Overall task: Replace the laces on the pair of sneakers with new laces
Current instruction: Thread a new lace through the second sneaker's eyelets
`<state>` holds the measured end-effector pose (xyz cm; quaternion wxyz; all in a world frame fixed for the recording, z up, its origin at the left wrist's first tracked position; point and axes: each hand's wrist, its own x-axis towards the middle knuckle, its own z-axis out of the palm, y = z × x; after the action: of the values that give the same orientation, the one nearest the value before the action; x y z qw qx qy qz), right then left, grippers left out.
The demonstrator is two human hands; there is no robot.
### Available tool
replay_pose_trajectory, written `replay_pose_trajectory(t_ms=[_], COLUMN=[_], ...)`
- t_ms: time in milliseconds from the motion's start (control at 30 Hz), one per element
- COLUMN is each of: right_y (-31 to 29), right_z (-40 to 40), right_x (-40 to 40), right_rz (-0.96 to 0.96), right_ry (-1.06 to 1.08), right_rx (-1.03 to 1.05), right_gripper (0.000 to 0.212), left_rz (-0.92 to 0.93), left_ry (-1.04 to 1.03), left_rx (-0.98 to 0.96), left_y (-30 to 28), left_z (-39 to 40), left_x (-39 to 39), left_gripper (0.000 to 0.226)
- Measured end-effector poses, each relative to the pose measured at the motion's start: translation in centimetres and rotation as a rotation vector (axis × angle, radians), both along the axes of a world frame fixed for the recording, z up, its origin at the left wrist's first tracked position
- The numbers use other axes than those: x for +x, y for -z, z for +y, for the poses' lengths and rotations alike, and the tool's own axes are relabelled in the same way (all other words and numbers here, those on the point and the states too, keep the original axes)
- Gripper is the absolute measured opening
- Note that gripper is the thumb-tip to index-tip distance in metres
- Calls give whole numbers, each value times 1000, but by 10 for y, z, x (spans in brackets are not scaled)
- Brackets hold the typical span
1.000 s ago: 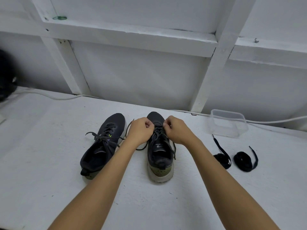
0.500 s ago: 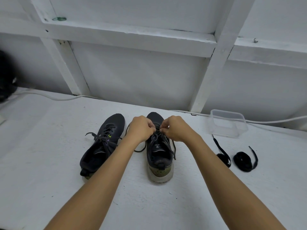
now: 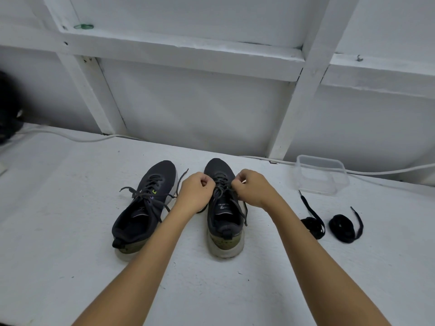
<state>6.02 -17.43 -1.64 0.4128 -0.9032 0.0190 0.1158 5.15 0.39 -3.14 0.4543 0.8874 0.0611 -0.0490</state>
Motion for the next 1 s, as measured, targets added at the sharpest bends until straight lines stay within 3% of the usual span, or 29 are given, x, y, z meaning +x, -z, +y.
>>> replay_pose_trajectory(t_ms=[167, 400, 667, 867, 1000], right_y=[-6, -16, -13, -7, -3], right_z=[-3, 0, 4, 1, 0], right_x=[2, 11, 6, -1, -9], right_rz=[-113, 74, 34, 48, 106], right_ry=[-43, -170, -172, -52, 72], right_rx=[59, -33, -88, 68, 217], right_gripper=[5, 8, 15, 15, 19], left_rz=[-87, 63, 16, 10, -2], left_ry=[61, 169, 175, 166, 63], left_rx=[33, 121, 152, 252, 164], left_y=[-16, -27, -25, -23, -19], left_z=[5, 5, 5, 0, -4], left_x=[2, 5, 3, 1, -7], left_gripper=[7, 9, 9, 18, 32])
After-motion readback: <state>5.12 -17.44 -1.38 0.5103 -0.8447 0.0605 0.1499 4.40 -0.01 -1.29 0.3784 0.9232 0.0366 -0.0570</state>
